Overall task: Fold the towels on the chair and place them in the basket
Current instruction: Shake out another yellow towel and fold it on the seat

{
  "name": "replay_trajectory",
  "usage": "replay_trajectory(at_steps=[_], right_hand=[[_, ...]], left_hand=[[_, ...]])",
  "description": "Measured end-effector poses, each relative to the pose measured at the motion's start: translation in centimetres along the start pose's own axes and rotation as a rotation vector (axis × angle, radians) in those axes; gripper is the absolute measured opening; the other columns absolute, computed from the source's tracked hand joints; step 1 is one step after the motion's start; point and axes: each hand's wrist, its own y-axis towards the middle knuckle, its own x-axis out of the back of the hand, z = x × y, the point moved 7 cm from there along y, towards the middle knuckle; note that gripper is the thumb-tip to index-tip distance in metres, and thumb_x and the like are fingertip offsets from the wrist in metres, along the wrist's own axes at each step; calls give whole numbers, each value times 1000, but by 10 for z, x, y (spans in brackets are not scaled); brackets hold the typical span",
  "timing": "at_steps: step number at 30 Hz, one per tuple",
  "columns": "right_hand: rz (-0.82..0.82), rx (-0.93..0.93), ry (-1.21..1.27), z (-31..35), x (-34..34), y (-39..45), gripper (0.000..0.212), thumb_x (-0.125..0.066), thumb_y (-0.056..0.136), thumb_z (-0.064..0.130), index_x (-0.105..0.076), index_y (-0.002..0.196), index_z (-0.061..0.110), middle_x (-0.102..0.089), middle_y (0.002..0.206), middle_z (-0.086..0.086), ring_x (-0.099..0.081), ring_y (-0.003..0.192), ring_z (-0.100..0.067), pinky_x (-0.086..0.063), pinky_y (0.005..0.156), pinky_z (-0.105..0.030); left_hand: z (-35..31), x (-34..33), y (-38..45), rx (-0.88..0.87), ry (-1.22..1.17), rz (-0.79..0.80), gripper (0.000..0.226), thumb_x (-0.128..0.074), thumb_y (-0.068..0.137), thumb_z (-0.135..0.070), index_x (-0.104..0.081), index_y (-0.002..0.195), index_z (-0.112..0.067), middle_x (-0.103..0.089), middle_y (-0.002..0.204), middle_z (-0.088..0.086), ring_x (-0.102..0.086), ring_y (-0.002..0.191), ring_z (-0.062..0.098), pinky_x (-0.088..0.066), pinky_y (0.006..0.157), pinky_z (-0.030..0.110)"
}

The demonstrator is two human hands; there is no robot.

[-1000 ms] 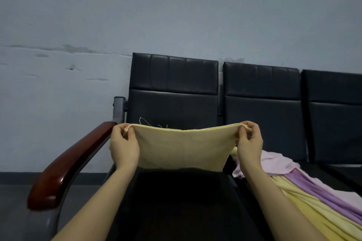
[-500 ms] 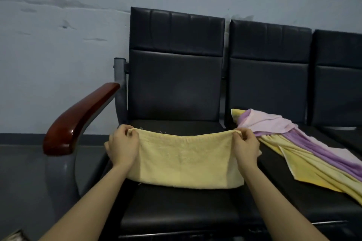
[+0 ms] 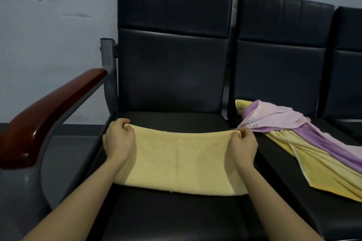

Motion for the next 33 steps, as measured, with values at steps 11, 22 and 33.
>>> replay_trajectory(at_steps=[11, 22, 33], right_hand=[[211, -34, -495, -47, -36, 23, 14, -45, 94, 14, -56, 102, 15, -59, 111, -9, -51, 108, -30, -33, 96, -42], [136, 216, -573, -33, -39, 14, 31, -48, 89, -2, -54, 116, 12, -54, 124, -8, -47, 116, -28, -29, 98, -38], [795, 464, -909, -39, -77, -68, 54, -24, 101, 50, -15, 153, 35, -4, 162, 7, -2, 149, -15, -4, 119, -34]], left_hand=[[9, -58, 21, -85, 277, 170, 34, -51, 96, -17, -53, 129, -14, -56, 127, 8, -51, 113, 29, -40, 97, 43], [-26, -102, -40, -516, 417, 643, 41, -38, 97, -46, -49, 134, -31, -33, 150, -11, -19, 140, 9, -11, 111, 32], [3, -90, -83, -399, 694, 946, 64, -17, 96, -61, 1, 152, -37, 12, 159, -10, 12, 147, 18, 6, 117, 47]])
